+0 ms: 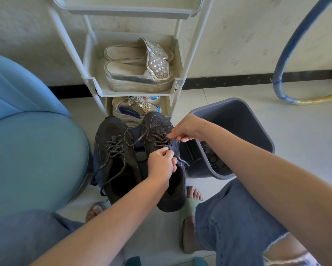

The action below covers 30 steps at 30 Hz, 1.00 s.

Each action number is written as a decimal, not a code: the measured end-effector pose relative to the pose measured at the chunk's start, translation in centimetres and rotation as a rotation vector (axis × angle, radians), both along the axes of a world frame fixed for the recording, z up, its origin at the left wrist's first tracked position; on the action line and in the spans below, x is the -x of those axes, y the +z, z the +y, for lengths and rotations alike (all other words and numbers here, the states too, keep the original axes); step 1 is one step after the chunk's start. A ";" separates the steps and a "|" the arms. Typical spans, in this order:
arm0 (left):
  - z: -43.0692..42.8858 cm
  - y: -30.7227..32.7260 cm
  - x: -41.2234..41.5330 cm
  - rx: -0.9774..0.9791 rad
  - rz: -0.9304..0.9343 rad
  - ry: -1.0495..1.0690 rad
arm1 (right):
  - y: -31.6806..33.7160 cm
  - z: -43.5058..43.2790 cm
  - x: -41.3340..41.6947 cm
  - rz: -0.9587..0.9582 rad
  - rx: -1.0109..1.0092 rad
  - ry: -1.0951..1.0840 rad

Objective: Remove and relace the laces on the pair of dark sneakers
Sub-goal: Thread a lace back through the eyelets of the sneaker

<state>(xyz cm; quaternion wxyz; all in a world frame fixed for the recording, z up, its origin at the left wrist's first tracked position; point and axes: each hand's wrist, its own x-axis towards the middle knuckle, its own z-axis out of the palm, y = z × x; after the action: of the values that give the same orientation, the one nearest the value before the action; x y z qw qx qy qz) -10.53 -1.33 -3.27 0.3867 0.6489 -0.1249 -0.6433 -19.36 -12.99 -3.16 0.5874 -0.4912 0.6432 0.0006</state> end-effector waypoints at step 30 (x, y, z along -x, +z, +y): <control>0.5 0.0 -0.2 0.079 -0.171 -0.145 | 0.0 0.4 0.3 -0.077 -0.017 0.091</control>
<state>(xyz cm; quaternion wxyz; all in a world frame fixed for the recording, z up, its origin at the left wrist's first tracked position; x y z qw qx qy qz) -10.38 -0.79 -3.30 0.3522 0.6750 -0.2294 -0.6064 -19.65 -12.61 -3.14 0.6151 -0.5147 0.5971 0.0139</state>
